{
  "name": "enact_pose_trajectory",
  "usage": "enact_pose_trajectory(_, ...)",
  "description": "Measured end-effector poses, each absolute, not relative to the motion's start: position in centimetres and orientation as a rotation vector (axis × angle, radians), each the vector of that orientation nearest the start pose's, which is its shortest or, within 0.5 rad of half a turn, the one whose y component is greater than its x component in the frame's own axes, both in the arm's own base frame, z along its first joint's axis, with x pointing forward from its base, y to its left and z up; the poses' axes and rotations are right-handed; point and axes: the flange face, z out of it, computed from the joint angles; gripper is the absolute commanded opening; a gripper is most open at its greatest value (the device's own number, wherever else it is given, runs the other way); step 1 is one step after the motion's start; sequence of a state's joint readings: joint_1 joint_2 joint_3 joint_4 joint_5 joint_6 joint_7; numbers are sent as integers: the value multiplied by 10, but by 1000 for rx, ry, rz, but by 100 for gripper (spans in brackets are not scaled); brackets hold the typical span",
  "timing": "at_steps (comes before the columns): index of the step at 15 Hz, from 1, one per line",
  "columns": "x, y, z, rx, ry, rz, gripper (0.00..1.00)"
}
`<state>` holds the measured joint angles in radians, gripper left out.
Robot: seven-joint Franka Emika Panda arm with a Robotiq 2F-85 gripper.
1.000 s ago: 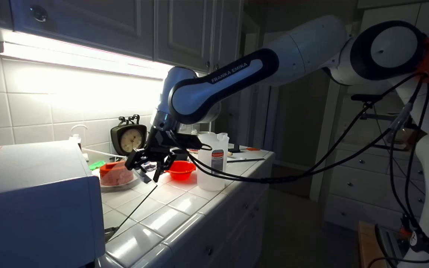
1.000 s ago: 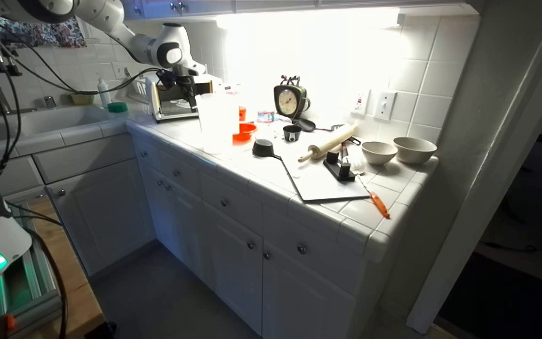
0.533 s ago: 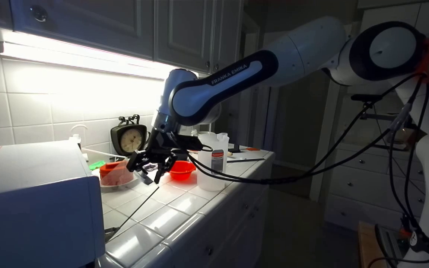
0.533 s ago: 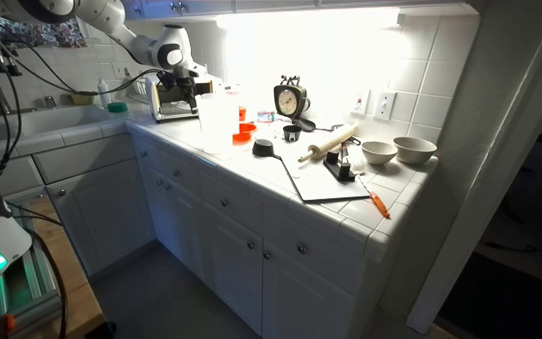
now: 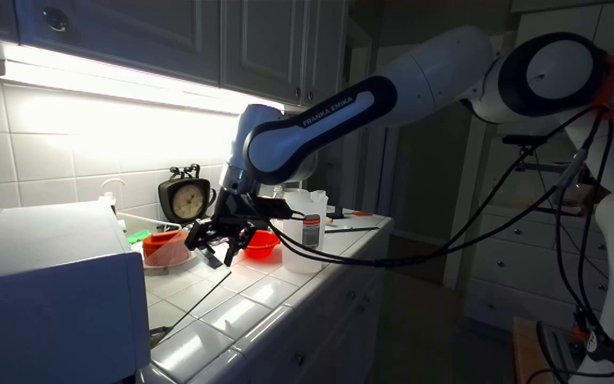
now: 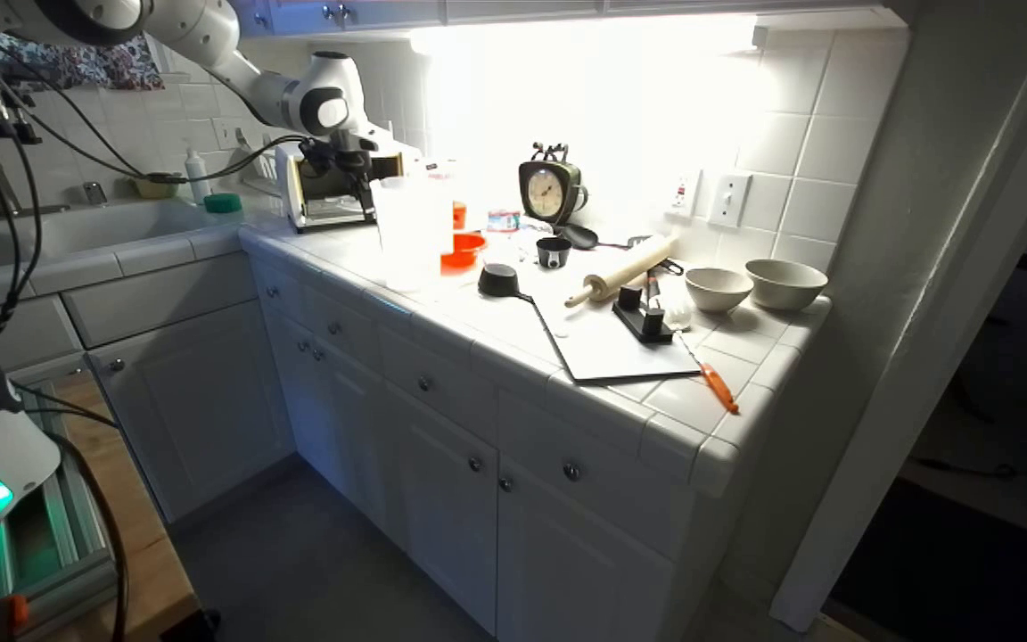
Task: Move the jar to the right and open the oven
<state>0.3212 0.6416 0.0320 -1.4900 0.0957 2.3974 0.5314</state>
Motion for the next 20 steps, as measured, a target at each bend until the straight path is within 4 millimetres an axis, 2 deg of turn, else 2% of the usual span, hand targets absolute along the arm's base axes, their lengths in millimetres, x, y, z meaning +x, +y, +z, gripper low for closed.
enact_pose_trajectory(10,693,249,317,-2913,369,-288,53)
enact_pose_trajectory(20,691,241,302,-2929,386,-269,54)
